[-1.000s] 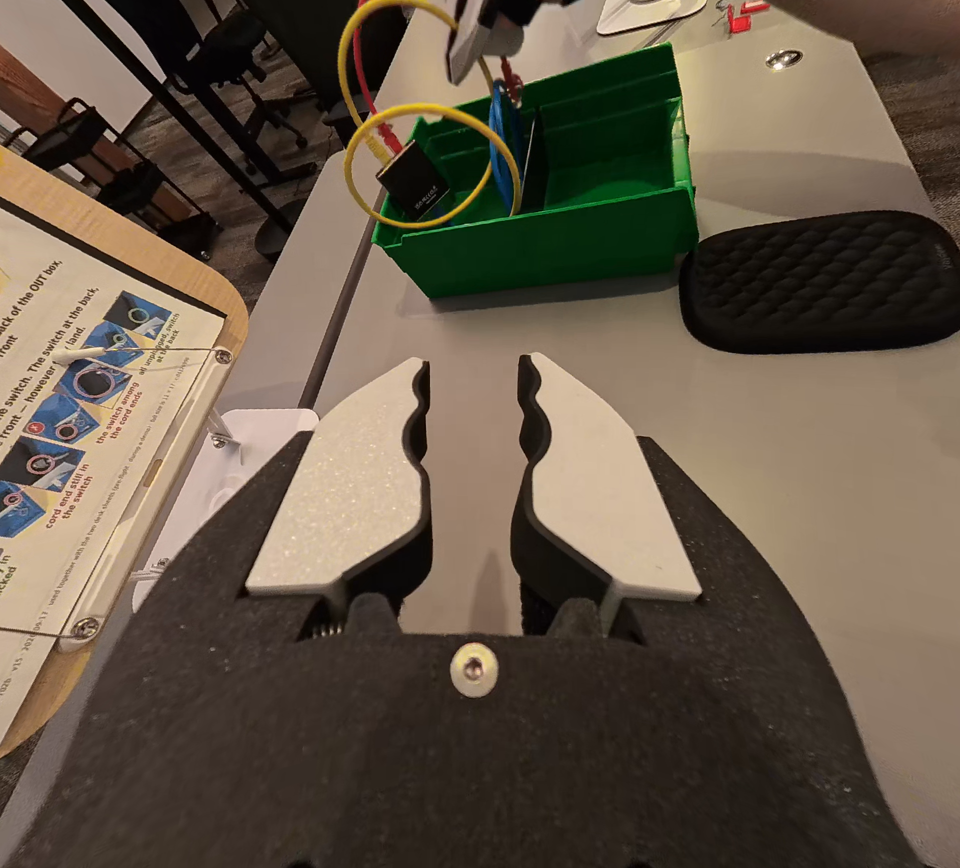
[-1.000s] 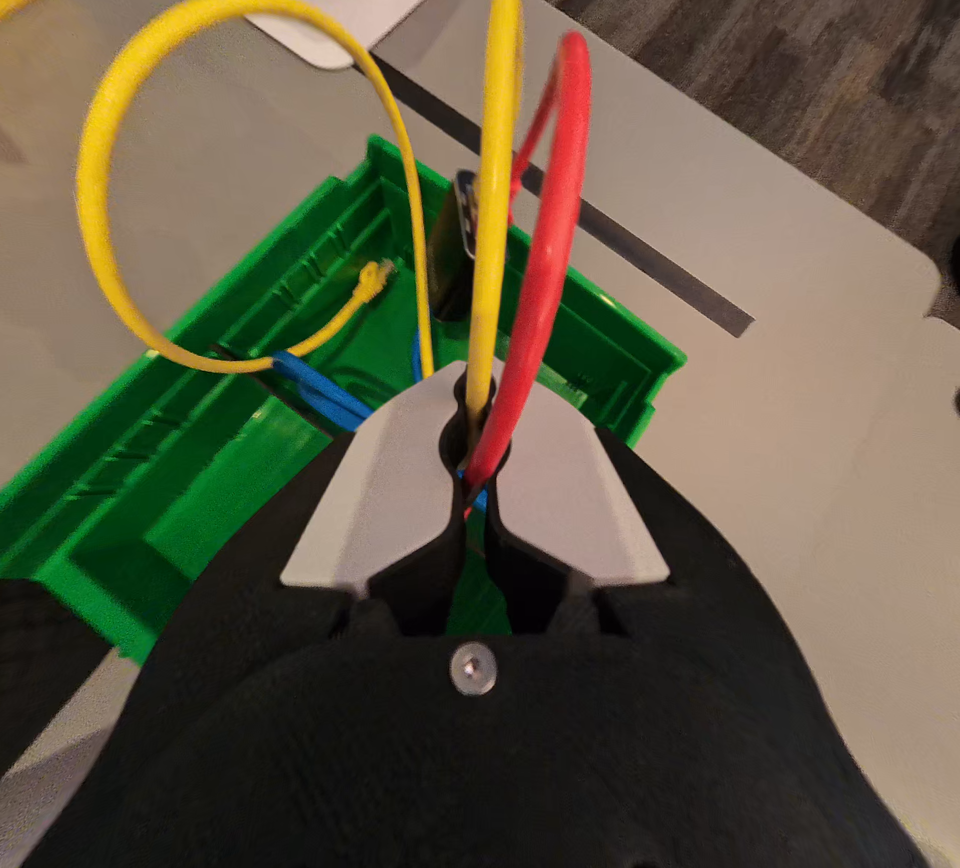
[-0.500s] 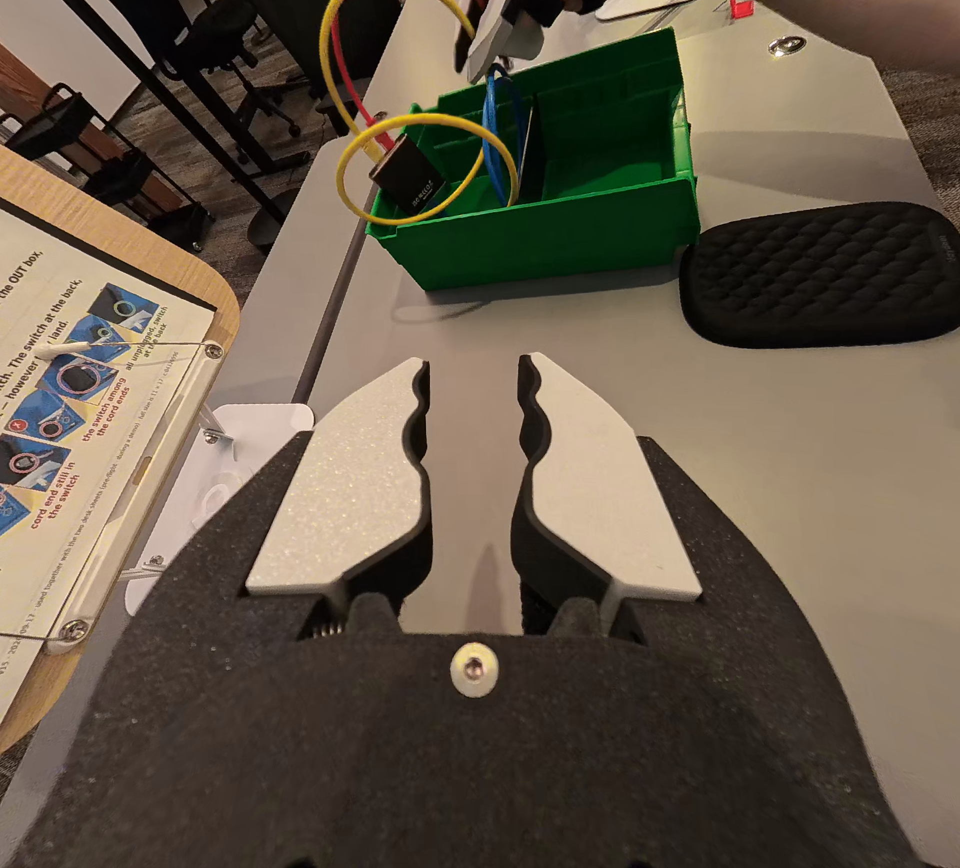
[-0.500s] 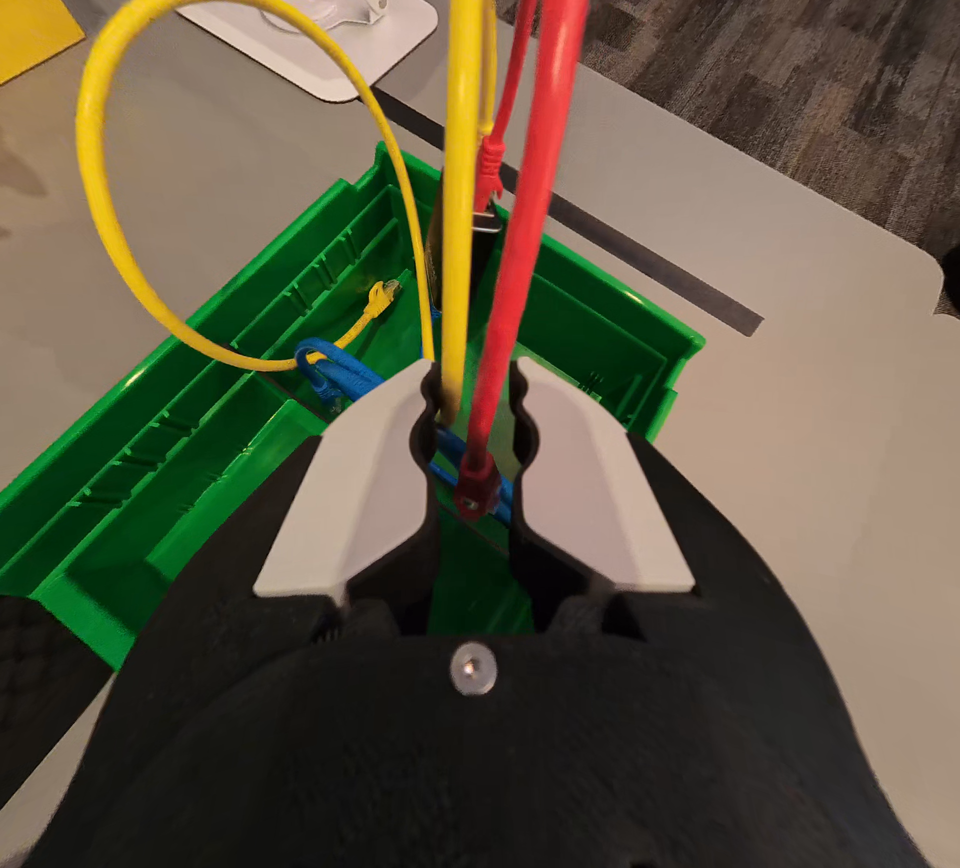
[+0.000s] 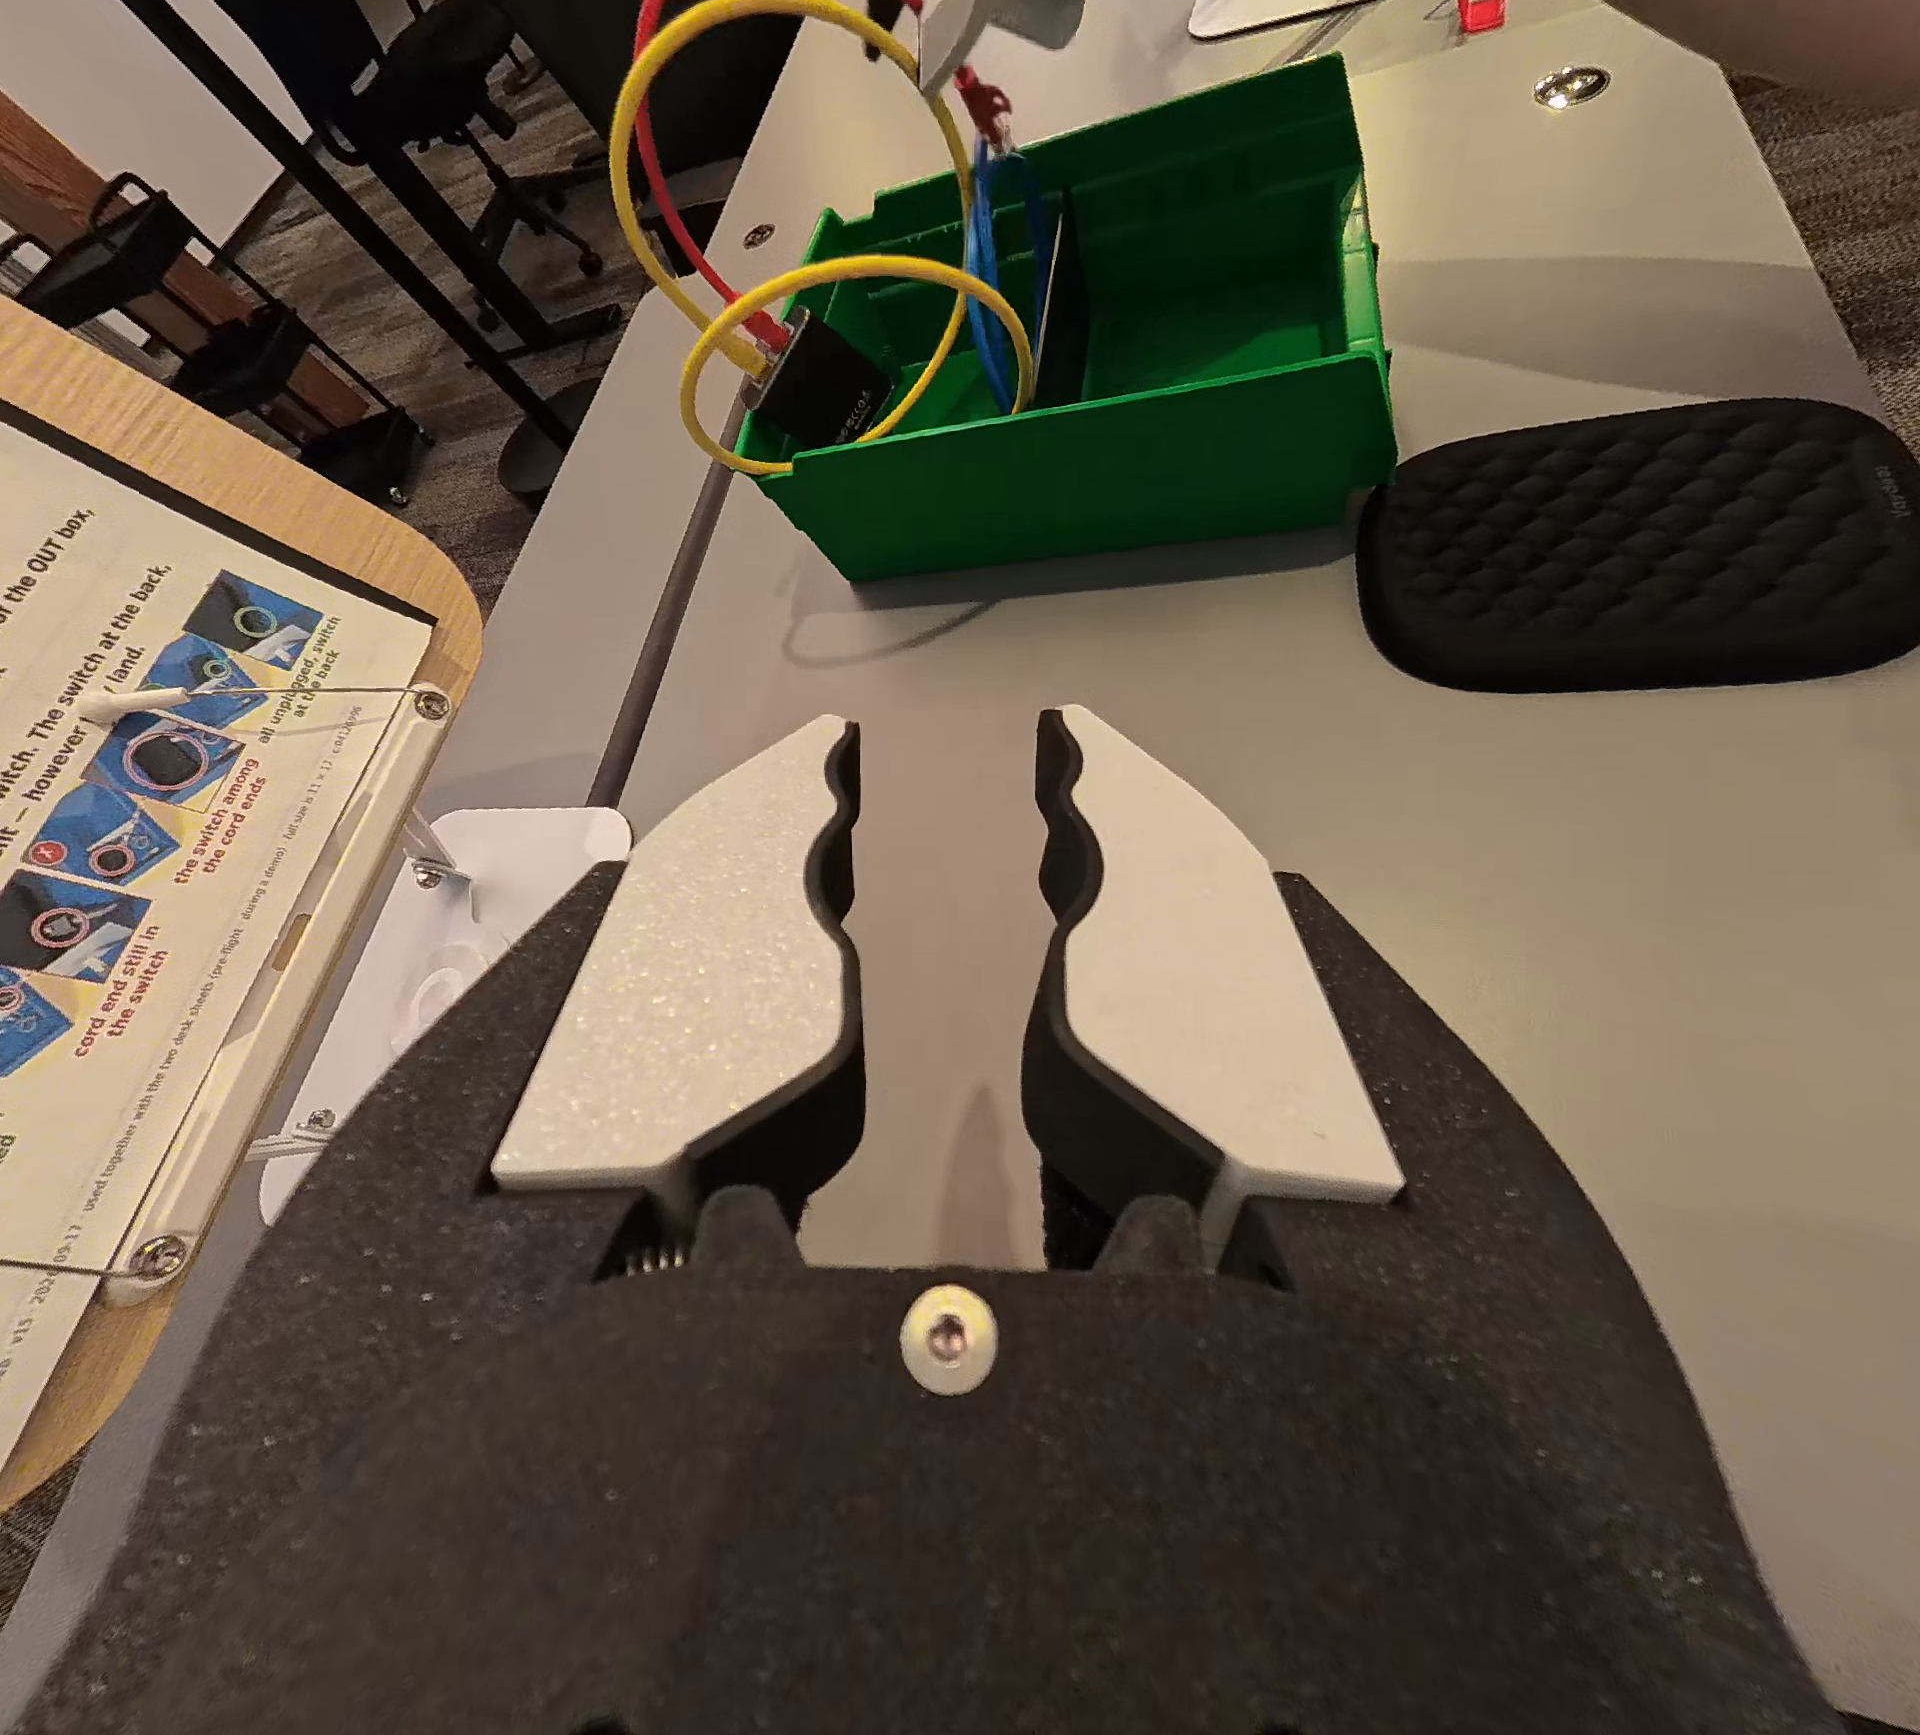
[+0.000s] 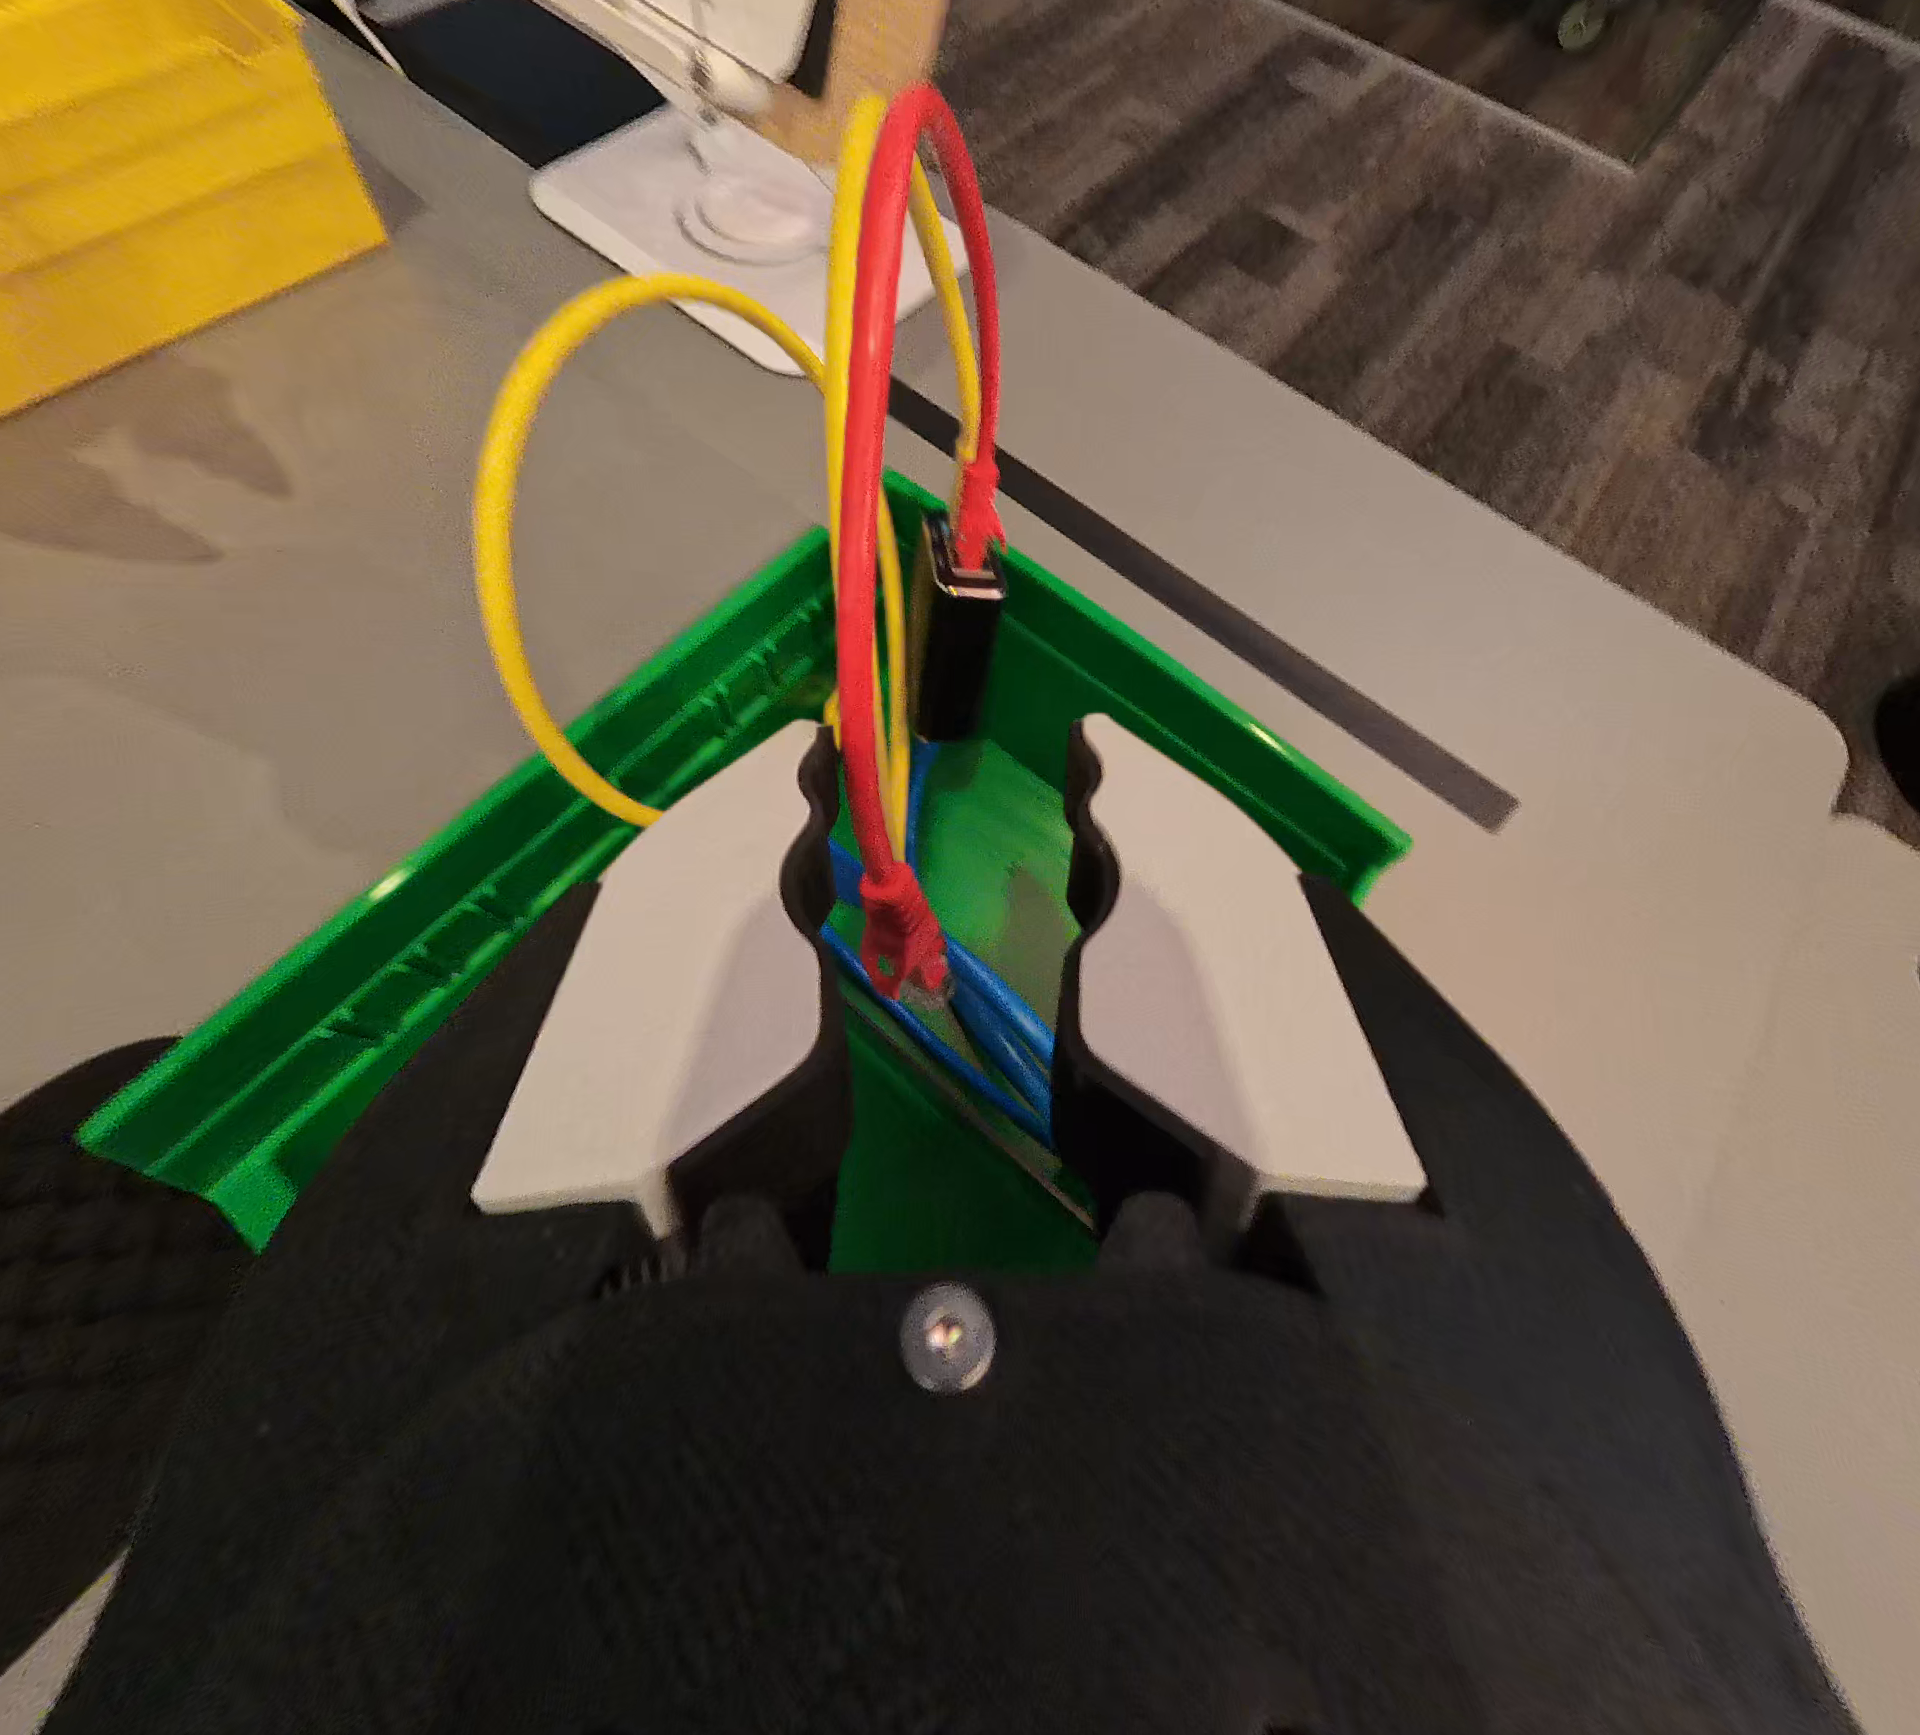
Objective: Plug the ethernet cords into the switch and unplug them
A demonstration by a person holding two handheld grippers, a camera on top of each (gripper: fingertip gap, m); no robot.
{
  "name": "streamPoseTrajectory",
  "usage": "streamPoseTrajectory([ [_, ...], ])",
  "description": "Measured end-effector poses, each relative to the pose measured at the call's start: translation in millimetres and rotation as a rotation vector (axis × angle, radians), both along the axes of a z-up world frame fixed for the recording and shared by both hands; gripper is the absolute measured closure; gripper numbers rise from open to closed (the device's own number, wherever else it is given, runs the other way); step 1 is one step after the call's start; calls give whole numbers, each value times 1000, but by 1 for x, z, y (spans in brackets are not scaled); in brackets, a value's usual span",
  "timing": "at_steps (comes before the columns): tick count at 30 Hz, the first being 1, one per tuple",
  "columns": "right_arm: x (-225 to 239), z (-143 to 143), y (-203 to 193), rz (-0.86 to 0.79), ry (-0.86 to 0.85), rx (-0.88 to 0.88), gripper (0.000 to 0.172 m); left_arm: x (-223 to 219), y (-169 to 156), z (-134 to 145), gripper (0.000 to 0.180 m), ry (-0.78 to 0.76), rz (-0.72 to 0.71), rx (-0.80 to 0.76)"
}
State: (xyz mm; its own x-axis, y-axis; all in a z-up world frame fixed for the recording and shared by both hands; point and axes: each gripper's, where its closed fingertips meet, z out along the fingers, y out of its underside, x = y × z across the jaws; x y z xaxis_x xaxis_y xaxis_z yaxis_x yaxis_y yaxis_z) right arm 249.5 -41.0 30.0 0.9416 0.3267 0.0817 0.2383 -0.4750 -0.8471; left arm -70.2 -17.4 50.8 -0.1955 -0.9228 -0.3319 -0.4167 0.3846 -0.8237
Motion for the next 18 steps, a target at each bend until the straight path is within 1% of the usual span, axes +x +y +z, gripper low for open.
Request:
streamPoseTrajectory([
  [2, -11, 9, 0, 27, 6, 26, 126, -1, 0, 1, 149, -3, 1, 0],
  [4, -22, 9, -1, 39, 0, 14, 125, -1, 1, 2, 149, -7, 1, -3],
  [6, -39, 1, -3, 66, -27, -21, 124, -2, 1, 3, 149, -10, 2, -4],
  [9, -66, -20, -7, 132, -126, -61, 127, -3, 1, 4, 149, -14, 2, -2],
  [11, -81, -31, -9, 162, -155, -85, 128, -3, 2, 4, 149, -15, 3, -5],
  [13, -93, -31, -12, 187, -156, -65, 129, -4, 2, 5, 149, -16, 4, -4],
  [15, -96, -12, -15, 181, -150, 20, 130, -7, 4, 6, 149, -19, 12, 0],
  [17, -88, 26, -21, 126, -136, 162, 130, -12, 10, 10, 149, -27, 32, -1],
  [18, -77, 48, -26, 63, -126, 234, 130, -17, 14, 13, 149, -31, 50, -5],
])
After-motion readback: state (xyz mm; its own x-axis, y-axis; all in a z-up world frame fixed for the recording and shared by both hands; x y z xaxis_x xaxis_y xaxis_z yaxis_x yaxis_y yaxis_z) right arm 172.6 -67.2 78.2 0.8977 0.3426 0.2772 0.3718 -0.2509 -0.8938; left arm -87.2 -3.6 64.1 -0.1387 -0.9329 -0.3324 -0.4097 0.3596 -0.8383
